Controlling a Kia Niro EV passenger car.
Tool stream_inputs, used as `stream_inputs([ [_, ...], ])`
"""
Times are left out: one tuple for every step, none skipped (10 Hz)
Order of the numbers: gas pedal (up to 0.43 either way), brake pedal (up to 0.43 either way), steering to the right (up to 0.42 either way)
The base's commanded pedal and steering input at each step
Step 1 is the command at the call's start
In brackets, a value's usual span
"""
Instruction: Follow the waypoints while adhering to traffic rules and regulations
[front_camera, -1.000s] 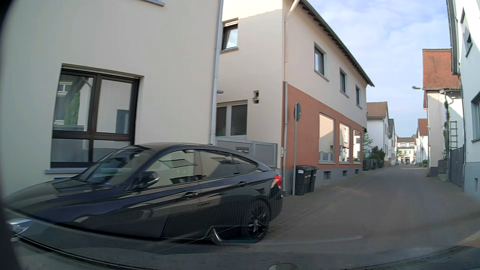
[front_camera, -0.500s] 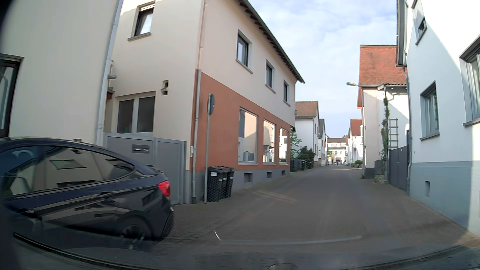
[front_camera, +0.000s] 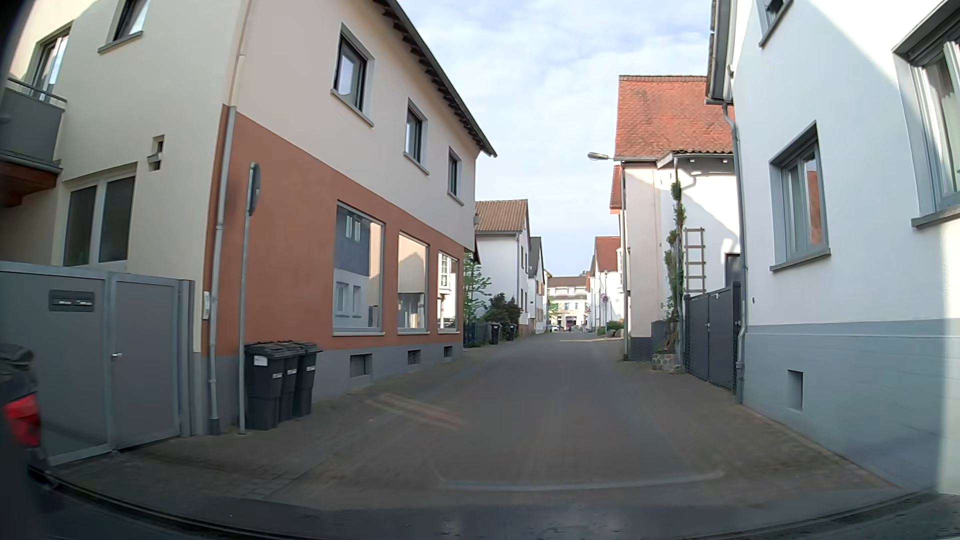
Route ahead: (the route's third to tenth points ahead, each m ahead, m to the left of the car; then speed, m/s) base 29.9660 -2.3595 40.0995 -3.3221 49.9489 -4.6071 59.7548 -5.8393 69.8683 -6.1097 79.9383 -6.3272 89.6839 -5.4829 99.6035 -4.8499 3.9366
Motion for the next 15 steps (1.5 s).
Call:
stream_inputs([
  [0.248,0.000,0.156],
  [0.248,0.000,0.100],
  [0.248,0.000,0.045],
  [0.248,0.000,0.006],
  [0.248,0.000,-0.009],
  [0.248,0.000,-0.011],
  [0.248,0.000,-0.007],
  [0.248,0.000,-0.006],
  [0.248,0.000,-0.004],
  [0.240,0.000,-0.001],
  [0.240,0.000,0.000],
  [0.240,0.000,0.000],
  [0.240,0.000,0.000],
  [0.240,0.000,0.003],
  [0.240,0.000,0.011],
])
